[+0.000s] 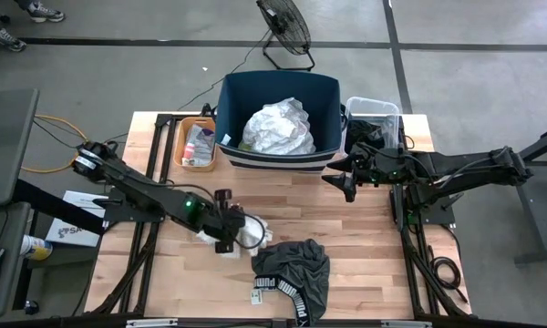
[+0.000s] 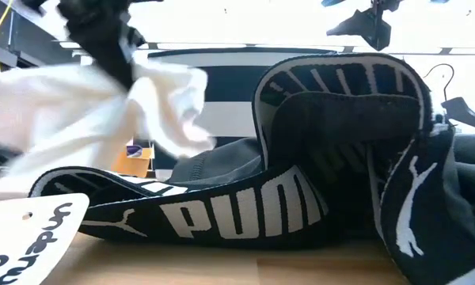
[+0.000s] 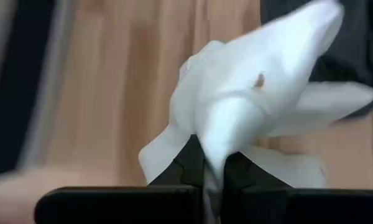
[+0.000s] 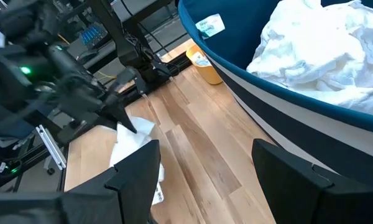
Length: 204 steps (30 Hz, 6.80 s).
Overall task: Pick & Place Cloths
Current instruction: Put the white underwear into the transparent bin
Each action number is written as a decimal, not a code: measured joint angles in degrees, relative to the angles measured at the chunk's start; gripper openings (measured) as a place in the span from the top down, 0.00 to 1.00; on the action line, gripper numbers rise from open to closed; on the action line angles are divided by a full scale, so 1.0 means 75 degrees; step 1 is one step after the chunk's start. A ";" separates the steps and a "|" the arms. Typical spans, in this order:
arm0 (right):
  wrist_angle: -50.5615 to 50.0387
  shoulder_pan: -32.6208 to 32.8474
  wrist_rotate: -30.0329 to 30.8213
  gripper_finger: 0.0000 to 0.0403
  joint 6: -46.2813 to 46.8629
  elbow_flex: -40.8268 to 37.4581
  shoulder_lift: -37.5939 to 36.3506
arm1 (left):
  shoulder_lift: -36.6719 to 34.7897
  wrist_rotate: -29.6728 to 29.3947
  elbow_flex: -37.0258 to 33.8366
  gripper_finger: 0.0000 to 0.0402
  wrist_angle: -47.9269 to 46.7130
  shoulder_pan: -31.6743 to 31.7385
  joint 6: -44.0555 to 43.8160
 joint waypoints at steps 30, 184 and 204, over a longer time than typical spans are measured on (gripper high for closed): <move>0.2843 -0.0001 -0.1964 0.39 -0.2633 0.0003 0.0999 | -0.0017 -0.1372 0.2398 0.98 0.3157 0.1148 0.7927; -0.3638 -0.4052 0.4484 0.93 0.1716 0.0003 0.2149 | -0.1352 -0.1640 0.2395 0.59 0.0450 0.1909 0.2110; -0.3572 -0.4476 0.3352 0.63 0.1140 0.0003 0.2223 | -0.1352 -0.1640 0.2395 0.59 0.0424 0.1909 0.2110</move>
